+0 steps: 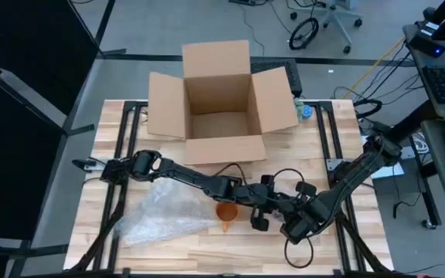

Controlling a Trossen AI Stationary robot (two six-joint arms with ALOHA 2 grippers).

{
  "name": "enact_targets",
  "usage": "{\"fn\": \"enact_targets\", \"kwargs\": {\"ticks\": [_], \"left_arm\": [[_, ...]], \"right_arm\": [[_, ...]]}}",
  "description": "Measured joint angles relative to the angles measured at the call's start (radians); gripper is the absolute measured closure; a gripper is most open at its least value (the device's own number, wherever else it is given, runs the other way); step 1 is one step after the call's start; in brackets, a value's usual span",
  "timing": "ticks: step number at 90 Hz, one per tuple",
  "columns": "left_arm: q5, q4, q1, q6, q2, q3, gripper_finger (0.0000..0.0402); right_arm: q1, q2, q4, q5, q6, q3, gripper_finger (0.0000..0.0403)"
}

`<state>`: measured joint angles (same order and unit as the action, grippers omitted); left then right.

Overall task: Wrap mug
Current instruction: Wrap the pink mug with the transparent bubble wrap

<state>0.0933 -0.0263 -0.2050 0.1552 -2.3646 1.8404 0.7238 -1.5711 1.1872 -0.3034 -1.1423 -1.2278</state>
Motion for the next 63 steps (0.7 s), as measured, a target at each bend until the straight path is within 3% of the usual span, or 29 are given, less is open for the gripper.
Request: {"fn": "enact_targets", "kwargs": {"ticks": [25, 63], "left_arm": [[-0.008, -0.022, -0.004, 0.000, 0.000, 0.032, 0.0402], [0.029, -0.118, -0.031, -0.061, 0.106, 0.034, 0.0402]], "right_arm": [[0.003, 0.000, -0.015, 0.015, 0.000, -0.001, 0.0399], [0.039, 0.003, -0.051, 0.015, 0.010, -0.016, 0.0399]]}}
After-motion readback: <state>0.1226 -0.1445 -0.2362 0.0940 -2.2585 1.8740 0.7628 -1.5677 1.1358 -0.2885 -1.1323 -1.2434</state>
